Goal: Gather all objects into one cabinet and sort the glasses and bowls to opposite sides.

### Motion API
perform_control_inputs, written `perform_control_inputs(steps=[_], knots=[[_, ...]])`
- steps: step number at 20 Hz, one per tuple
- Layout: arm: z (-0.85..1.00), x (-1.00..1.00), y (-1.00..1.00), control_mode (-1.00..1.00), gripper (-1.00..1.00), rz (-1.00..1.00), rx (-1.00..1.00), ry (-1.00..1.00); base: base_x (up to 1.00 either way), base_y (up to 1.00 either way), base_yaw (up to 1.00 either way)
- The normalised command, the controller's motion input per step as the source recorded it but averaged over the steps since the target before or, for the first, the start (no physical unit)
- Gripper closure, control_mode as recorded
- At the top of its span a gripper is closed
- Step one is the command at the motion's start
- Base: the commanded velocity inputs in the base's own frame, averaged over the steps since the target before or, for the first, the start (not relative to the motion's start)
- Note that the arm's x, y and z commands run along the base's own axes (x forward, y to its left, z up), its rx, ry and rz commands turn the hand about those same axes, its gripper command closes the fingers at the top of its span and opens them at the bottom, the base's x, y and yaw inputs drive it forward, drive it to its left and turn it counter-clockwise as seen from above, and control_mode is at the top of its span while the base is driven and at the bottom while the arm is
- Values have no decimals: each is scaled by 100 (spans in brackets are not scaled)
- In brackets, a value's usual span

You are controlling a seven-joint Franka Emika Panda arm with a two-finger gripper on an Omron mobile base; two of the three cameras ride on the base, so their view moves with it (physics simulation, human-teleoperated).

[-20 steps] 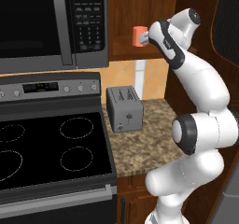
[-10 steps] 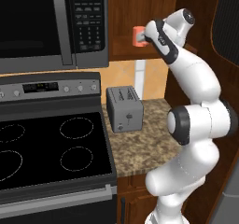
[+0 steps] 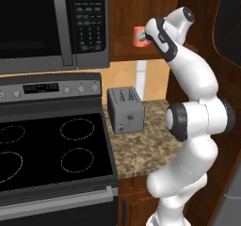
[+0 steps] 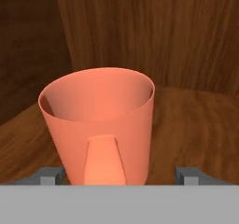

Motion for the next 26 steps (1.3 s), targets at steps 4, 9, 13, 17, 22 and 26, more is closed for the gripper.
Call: perform_control_inputs(steps=[4, 9, 13, 17, 22, 26], knots=[[0, 0, 0, -100, 100, 0, 0, 0, 0, 0, 0], [0, -24, 1, -100, 100, 0, 0, -2, 0, 0, 0], [0, -75, 1, -100, 100, -4, 0, -12, 0, 0, 0], [0, -96, 7, -100, 100, -16, 0, -12, 0, 0, 0], [4, -83, 22, -100, 100, -23, 0, -5, 0, 0, 0], [34, -74, 0, -100, 100, -16, 0, -1, 0, 0, 0]])
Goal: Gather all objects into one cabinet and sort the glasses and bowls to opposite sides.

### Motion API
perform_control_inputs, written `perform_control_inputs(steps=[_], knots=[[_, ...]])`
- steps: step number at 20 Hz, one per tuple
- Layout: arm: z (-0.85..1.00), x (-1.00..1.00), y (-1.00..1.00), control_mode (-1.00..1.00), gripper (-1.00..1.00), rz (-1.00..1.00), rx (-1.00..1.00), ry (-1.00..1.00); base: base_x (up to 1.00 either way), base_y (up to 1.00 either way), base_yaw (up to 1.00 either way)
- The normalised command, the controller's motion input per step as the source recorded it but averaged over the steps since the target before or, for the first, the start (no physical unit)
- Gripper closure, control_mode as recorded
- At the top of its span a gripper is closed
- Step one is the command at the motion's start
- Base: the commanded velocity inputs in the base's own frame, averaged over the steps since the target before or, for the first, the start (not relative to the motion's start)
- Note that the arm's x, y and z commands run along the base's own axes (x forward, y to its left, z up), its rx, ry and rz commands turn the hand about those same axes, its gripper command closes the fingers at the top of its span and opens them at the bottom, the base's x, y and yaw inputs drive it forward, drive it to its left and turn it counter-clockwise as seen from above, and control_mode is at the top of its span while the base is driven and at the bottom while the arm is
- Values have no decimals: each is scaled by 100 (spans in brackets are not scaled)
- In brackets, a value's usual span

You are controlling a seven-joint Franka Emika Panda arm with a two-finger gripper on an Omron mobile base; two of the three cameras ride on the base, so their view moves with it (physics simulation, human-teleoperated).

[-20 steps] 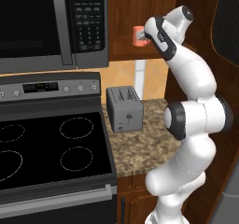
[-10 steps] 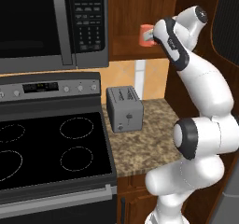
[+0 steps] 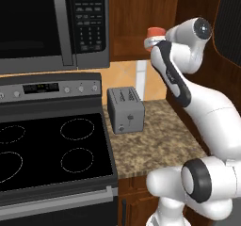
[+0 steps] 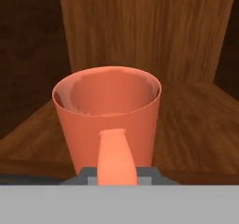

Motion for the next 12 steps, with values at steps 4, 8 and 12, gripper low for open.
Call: perform_control_inputs(steps=[4, 8, 12], knots=[[34, -89, -12, -100, 100, 0, 0, 1, 0, 0, 0], [2, -100, -8, -100, 100, 0, 0, 4, 0, 0, 0], [-13, -98, 0, -100, 100, -5, -1, 15, 0, 0, 0]])
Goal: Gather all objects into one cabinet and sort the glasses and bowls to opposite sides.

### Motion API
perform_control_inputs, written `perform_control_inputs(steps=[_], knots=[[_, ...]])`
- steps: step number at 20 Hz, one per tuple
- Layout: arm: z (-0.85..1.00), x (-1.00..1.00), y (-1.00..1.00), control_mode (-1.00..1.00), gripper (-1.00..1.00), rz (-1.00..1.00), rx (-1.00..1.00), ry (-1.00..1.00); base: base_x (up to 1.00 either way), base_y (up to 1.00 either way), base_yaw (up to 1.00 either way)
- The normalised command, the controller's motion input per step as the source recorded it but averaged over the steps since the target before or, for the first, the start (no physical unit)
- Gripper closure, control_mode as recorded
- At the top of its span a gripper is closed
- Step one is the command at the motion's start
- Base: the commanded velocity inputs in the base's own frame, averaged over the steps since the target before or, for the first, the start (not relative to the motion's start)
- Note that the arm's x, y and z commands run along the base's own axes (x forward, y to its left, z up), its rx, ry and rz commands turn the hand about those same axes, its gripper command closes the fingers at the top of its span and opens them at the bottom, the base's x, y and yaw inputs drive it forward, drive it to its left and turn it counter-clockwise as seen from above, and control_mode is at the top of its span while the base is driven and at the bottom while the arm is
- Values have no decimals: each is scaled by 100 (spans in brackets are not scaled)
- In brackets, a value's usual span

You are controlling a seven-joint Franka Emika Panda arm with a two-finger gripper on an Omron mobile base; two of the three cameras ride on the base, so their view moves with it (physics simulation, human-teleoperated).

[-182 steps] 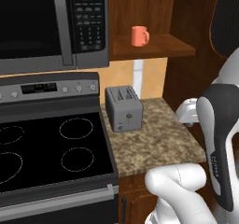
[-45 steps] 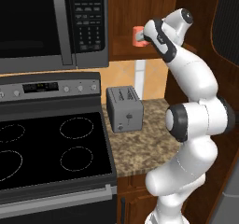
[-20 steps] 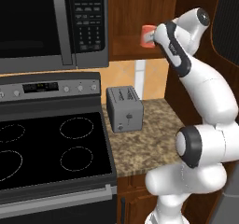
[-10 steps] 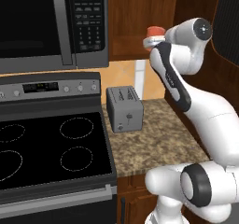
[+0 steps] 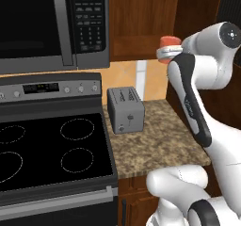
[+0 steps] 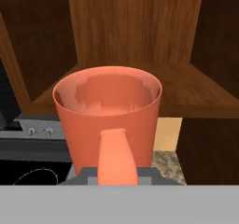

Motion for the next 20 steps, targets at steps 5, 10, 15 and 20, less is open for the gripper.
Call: perform_control_inputs(steps=[5, 10, 15, 20], knots=[[-25, -59, 1, -100, 100, -7, 0, 11, 0, 0, 0], [0, -21, 1, -100, 100, -9, 0, 0, 0, 0, 0], [-11, -50, -4, -100, 100, -1, 0, 0, 0, 0, 0], [-6, -77, 0, -100, 100, 0, 0, 0, 0, 0, 0]])
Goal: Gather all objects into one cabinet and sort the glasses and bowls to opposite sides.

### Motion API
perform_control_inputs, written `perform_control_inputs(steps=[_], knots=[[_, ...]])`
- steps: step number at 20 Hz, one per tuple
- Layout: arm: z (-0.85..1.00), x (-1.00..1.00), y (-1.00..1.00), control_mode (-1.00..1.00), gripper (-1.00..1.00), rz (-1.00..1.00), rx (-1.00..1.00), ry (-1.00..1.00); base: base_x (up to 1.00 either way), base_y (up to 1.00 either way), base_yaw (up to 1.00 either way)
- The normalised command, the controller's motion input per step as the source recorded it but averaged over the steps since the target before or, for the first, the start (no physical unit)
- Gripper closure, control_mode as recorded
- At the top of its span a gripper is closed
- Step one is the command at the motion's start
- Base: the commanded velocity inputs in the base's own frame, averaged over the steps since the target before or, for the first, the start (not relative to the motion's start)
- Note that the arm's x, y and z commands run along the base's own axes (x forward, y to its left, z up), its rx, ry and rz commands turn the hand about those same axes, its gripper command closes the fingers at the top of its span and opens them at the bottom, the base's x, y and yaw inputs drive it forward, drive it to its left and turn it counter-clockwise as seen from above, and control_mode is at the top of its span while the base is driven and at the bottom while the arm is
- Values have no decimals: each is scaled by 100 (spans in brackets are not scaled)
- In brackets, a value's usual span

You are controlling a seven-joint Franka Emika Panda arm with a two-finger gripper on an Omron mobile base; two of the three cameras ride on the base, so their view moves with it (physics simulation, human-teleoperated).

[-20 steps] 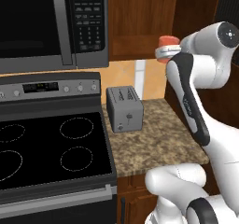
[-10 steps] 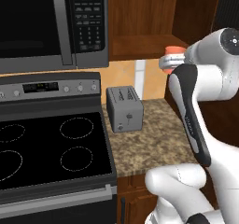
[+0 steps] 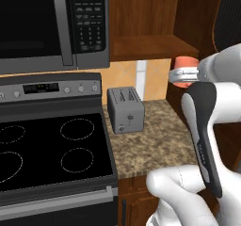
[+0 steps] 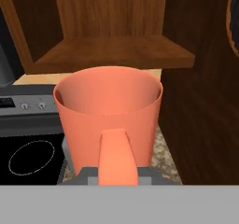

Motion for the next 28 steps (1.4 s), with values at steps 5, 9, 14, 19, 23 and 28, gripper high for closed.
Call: perform_control_inputs(steps=[5, 9, 14, 19, 23, 28], knots=[[0, -42, 0, -100, 100, 0, 0, 0, 0, 0, 0], [0, -11, 0, -100, 100, 0, 0, 0, 0, 0, 0], [3, -21, 0, -100, 100, 0, 0, 6, 0, 0, 0], [0, -17, 0, -100, 100, 0, 0, 14, 0, 0, 0], [0, -17, 0, 100, 100, 0, 0, 7, -11, 0, 0], [0, 0, 0, 100, 100, 0, 0, 0, -88, 9, 0]])
